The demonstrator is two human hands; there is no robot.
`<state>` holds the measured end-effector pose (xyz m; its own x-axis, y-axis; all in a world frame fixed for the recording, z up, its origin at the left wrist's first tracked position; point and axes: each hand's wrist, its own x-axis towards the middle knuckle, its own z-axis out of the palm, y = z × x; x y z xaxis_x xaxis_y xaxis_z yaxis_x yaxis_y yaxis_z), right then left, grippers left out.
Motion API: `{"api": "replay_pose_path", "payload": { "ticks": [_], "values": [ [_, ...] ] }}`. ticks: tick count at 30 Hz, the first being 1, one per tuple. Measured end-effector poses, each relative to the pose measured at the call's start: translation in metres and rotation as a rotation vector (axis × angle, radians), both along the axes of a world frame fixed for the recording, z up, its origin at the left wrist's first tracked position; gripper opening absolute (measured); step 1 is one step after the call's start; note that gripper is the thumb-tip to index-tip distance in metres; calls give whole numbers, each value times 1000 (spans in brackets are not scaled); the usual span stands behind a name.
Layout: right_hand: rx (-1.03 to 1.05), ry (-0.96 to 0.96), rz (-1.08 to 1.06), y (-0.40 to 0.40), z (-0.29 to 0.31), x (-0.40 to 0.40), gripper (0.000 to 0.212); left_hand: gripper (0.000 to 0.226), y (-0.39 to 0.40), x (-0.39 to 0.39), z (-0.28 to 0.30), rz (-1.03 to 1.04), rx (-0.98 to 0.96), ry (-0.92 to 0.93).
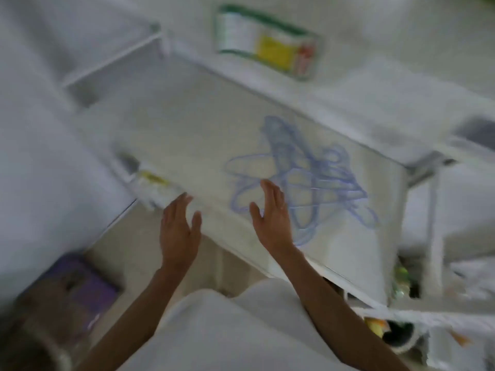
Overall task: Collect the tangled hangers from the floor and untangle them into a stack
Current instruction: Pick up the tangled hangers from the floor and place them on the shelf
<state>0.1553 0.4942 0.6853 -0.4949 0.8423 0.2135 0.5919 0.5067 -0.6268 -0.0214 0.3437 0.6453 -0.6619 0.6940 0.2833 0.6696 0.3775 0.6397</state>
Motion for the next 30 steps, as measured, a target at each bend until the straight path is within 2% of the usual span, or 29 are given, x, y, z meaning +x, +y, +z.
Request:
{"api": "replay_pose_path", "payload": {
  "ticks": [3,6,9,13,17,19,21,25,30],
  "values": [
    [86,-207,401,-40,-21,-55,64,58,-138,-7,-29,342,-299,-54],
    [51,-409,723,-106,-56,-96,65,61,-250,30,-47,639,-519,-305],
    [-62,-673,990,-177,-92,-114,64,59,-330,87,-69,844,-609,-522],
    [-143,-915,1152,-251,-131,-111,59,64,-391,162,-88,1000,-623,-799],
    [-265,-1071,1075,-298,-189,-111,42,63,-418,187,-126,990,-687,-904],
    [-333,-1145,1014,-320,-230,-115,39,61,-424,181,-168,988,-677,-920],
    [-300,-1185,1055,-342,-280,-122,46,60,-428,164,-227,982,-643,-956],
    [-288,-1207,988,-367,-427,-136,52,56,-434,141,-373,948,-643,-1107],
    [-305,-1212,1098,-393,-621,-166,50,44,-451,105,-560,945,-696,-1107]
  ]
}}
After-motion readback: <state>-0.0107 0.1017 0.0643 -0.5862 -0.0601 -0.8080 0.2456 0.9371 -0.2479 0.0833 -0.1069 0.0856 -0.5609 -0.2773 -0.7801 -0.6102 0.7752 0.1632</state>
